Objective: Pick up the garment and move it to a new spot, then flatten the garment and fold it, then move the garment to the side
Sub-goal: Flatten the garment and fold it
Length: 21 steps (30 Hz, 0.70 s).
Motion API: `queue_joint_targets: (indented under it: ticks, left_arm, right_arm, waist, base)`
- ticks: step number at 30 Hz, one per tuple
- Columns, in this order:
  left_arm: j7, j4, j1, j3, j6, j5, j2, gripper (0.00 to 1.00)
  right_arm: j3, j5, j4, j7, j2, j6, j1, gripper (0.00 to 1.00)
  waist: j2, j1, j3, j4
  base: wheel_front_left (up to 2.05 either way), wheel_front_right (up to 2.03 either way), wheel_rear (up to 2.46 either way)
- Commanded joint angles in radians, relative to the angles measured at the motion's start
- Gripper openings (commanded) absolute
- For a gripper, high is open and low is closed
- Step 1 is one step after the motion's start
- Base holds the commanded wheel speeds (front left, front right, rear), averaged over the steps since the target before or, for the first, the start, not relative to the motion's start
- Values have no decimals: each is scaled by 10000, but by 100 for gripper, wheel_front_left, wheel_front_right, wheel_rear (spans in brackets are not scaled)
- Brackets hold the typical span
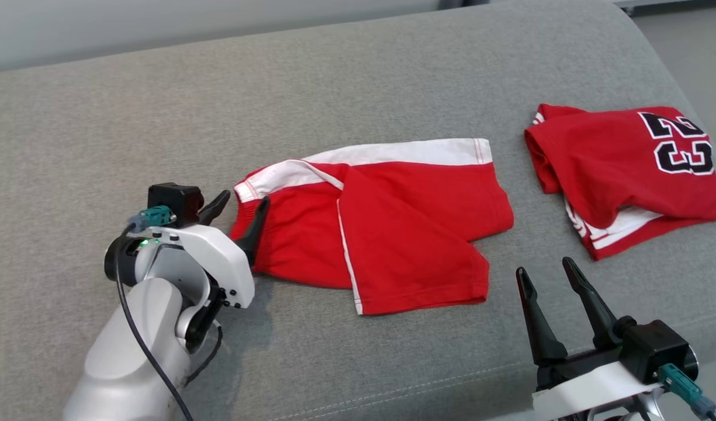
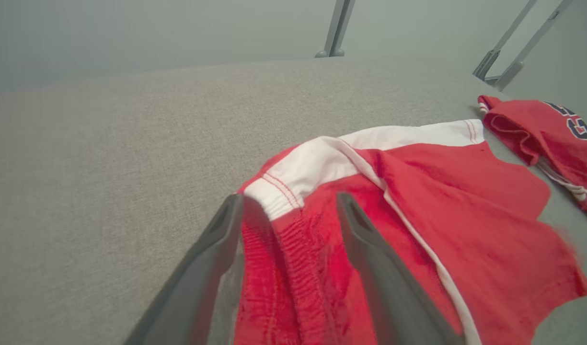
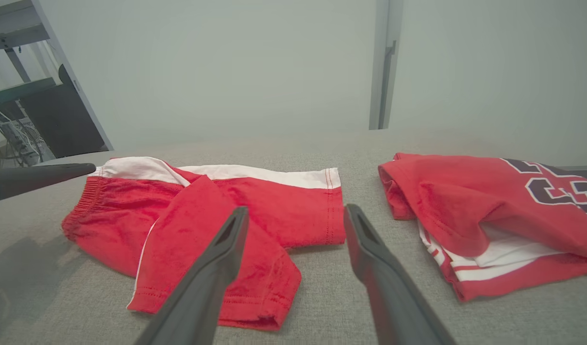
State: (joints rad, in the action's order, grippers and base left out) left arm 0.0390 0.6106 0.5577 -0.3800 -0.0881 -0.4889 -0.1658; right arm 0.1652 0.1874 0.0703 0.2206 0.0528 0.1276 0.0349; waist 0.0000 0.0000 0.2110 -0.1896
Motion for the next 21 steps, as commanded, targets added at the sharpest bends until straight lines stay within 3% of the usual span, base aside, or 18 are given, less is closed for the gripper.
queue_joint_targets:
  ticks: [1,6,7,8,15,21]
  left_arm:
    - [49,192,588,397,-42,-108,-189,100]
    - [47,1049,992,454,-89,-268,-115,100]
    - [-36,1176,1085,439,-104,-256,-113,77]
    - [-126,1290,1165,425,-113,-241,-105,0]
    - [-1080,1450,1459,418,-47,-85,-227,0]
    - [-1805,933,1689,744,289,75,-896,0]
  right_arm:
    - [175,91,-180,154,-3,31,311,100]
    - [174,123,-79,226,-14,31,374,100]
    - [176,133,-64,241,-16,31,397,100]
    - [175,144,-52,257,-18,31,422,100]
    - [34,284,39,339,-24,31,470,100]
    - [65,311,110,357,-24,31,583,100]
  waist:
    - [0,0,166,-245]
    - [0,0,240,-333]
    - [0,0,264,-342]
    - [0,0,287,-346]
    - [0,0,350,-84]
    - [0,0,347,281]
  base:
    - [0,0,0]
    - [0,0,0]
    - [0,0,0]
    - [0,0,0]
    - [0,0,0]
    - [0,0,0]
